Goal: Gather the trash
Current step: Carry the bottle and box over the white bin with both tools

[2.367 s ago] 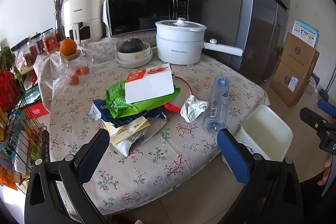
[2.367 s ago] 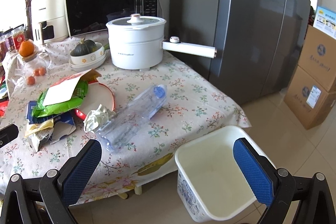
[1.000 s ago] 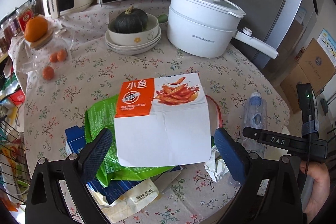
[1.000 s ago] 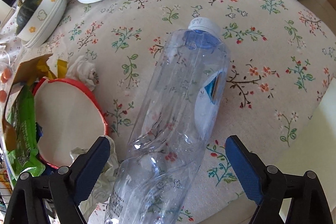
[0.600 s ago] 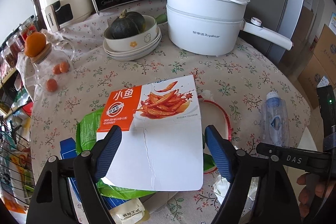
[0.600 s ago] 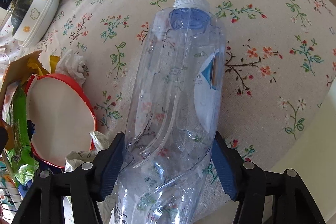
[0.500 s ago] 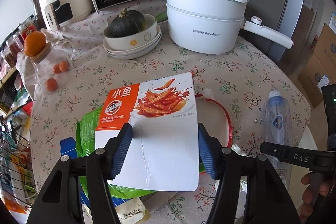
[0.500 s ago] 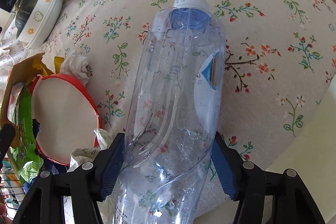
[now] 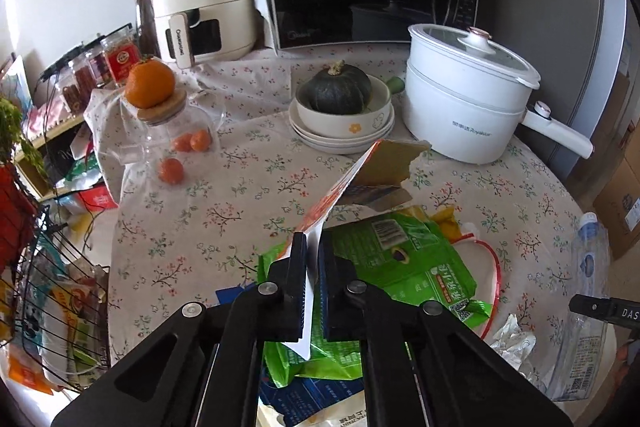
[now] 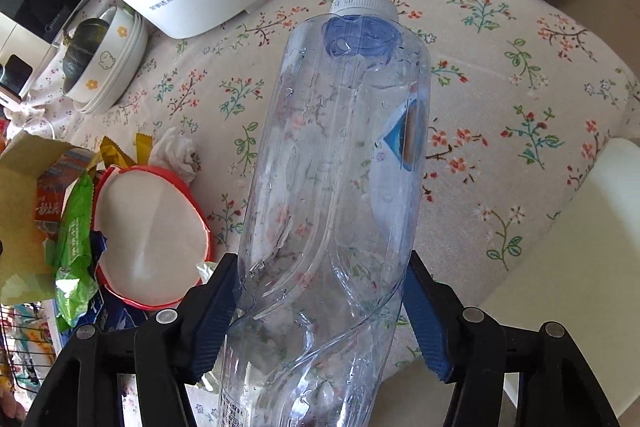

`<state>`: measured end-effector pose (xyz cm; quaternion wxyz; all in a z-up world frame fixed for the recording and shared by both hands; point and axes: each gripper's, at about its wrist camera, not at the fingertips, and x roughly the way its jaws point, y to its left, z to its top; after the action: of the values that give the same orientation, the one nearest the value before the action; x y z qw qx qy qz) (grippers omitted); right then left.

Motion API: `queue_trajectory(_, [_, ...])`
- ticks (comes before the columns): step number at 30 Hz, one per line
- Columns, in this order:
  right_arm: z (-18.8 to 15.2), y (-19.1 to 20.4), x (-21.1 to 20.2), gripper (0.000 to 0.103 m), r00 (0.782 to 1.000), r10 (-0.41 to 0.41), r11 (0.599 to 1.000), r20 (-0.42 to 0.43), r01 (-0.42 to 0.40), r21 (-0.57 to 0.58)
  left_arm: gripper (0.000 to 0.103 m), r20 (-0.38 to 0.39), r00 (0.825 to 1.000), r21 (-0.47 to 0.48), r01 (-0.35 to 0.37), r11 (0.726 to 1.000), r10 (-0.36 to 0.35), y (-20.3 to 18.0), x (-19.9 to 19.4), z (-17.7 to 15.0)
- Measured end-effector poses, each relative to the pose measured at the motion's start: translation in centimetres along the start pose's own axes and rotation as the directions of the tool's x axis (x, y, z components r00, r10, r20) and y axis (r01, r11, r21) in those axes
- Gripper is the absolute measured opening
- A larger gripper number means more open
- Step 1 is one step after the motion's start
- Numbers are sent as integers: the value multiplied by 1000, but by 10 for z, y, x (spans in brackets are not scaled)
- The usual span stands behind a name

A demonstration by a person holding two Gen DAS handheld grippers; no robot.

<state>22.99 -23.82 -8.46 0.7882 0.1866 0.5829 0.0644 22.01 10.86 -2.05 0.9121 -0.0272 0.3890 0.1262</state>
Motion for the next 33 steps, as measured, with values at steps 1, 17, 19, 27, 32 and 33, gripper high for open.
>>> queue_trajectory(1, [0, 1, -3, 68, 1000, 3, 1000, 10, -2, -4, 2, 15, 1000, -20, -3, 1000, 3, 8, -3, 1])
queue_trajectory(17, [-5, -12, -79, 67, 976, 62, 998, 211, -55, -37, 0, 169, 978, -163, 153, 975, -125, 57, -63, 4])
queue_trajectory(19, [-8, -15, -86, 67, 973, 60, 998, 225, -51, -43, 0, 155, 971, -160, 206, 965, -182, 50, -68, -1])
queue_trajectory(27, [-33, -45, -118, 67, 966, 31, 999, 257, -21, -44, 0, 84, 916, -86, 398, 913, -392, -7, -88, -22])
queue_trajectory(32, [-52, -73, -133, 67, 963, -6, 999, 270, 16, -35, 0, 11, 882, 54, 471, 881, -472, -66, -103, -44])
queue_trajectory(33, [-56, -80, -135, 67, 963, -16, 999, 270, 25, -30, 0, -5, 875, 77, 484, 872, -485, -77, -106, -49])
